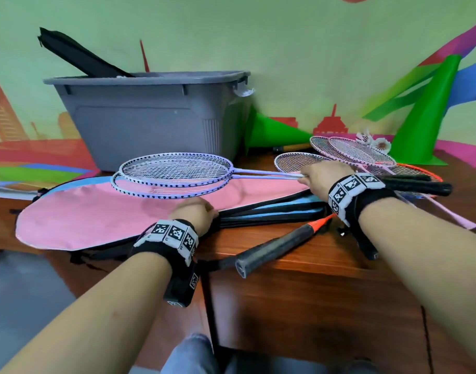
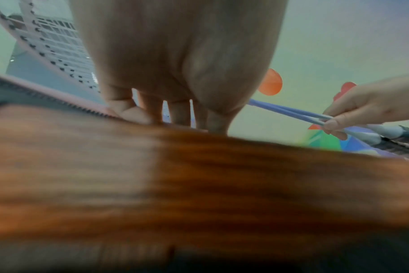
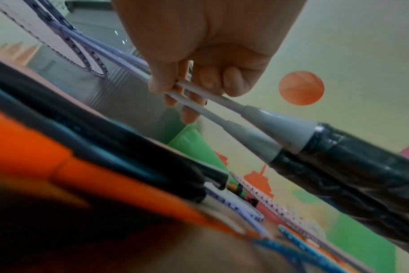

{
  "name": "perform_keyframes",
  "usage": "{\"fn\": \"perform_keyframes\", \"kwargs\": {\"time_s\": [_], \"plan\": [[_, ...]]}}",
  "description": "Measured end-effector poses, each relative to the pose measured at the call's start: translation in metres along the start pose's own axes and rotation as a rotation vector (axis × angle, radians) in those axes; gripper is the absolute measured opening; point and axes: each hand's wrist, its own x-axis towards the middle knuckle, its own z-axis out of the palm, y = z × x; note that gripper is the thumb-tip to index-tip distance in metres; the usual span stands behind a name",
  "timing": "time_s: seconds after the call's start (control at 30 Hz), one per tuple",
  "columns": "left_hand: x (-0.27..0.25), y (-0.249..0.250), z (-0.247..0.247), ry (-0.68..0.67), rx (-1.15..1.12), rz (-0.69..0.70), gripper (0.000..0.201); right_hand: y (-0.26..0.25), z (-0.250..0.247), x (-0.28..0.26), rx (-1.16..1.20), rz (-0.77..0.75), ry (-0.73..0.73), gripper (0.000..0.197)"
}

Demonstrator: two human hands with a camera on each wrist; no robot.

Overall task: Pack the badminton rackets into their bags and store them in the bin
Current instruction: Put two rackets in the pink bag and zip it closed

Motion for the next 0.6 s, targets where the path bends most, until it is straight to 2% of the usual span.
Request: {"fn": "perform_keyframes", "kwargs": {"time_s": [0.07,0.17,0.27,0.47,0.6], "plan": [[-0.001,-0.003,0.003,0.029,0.035,0.04,0.034,-0.002,0.011,0.006,0.018,0.005,-0.028,0.03],[-0.003,-0.006,0.001,-0.008,0.088,0.098,0.035,-0.011,0.024,0.015,0.042,-0.006,-0.044,0.03],[-0.004,-0.01,-0.004,-0.048,0.116,0.108,0.038,-0.019,0.025,0.02,0.046,-0.015,-0.092,0.03],[-0.005,-0.008,-0.006,-0.054,0.091,0.102,0.032,-0.035,0.019,0.024,-0.003,-0.007,-0.127,0.027],[-0.009,-0.009,-0.006,-0.062,0.059,0.089,0.032,-0.043,0.017,0.026,0.073,-0.031,-0.166,0.033]]}}
